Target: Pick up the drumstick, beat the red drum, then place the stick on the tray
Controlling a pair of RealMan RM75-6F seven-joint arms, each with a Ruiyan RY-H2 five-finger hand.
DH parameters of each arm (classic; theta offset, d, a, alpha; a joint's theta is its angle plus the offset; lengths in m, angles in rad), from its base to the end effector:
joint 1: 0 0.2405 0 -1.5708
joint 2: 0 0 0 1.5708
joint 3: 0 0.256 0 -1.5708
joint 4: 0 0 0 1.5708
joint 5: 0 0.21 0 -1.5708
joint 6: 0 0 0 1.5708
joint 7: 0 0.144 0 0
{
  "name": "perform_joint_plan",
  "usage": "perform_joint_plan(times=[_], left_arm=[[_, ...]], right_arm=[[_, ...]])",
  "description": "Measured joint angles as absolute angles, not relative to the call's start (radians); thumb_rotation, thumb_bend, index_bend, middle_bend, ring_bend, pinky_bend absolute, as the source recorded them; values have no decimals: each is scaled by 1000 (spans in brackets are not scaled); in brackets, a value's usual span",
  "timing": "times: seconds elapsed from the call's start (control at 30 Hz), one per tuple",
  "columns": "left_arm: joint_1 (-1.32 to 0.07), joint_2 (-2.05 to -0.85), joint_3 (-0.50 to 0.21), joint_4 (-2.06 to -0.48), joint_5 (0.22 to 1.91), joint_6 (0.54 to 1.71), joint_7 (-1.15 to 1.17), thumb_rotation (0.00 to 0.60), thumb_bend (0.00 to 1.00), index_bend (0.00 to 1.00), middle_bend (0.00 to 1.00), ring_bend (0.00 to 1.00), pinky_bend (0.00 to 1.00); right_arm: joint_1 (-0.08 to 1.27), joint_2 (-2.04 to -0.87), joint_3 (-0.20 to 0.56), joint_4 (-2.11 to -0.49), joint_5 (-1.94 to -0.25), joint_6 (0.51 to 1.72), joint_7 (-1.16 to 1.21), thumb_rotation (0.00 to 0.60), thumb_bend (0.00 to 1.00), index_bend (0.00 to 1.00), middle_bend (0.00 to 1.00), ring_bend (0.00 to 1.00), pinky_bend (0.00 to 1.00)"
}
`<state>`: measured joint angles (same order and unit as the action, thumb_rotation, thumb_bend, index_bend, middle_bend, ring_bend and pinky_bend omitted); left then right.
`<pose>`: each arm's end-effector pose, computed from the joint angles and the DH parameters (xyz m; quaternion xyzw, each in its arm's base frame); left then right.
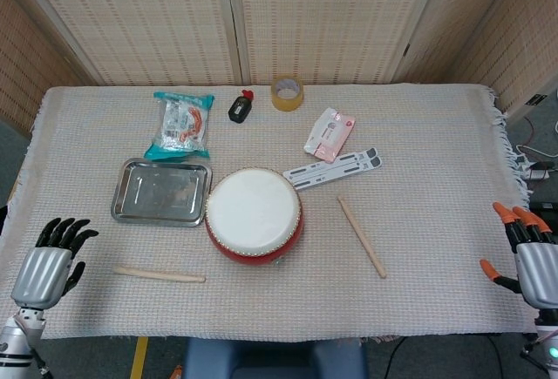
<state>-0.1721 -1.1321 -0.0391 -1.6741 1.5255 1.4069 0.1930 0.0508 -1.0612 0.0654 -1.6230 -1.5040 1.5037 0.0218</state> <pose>-0.2818 0.2022 0.1361 -0.6608 -0.3400 -0.3596 0.5644 -0.3159 -0.1737 0.1811 0.5861 -0.3786 0.3846 0.6043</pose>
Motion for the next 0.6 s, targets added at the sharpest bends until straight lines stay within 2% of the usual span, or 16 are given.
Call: perform_joint_plan(times=[0.1,0.43,0.6], left_arm=[[-195,-1129,-30,-1679,1540,1364,183,600,359,366,190,122,93],[-278,-1132,17,-1741,1496,1129,221,600,352,373,195,127,91],[-304,-1194,22,-1749,1450,1090,271,600,332,391,194,127,91]], right_arm=[[49,-1058,66,-1625,-1506,1508,22,600,224,33,138,22,131],[43,-1061,64,-1616,-1500,1507,39,600,224,35,138,22,131],[43,-1062,64,-1609,-1503,1510,48,600,224,41,138,22,131]])
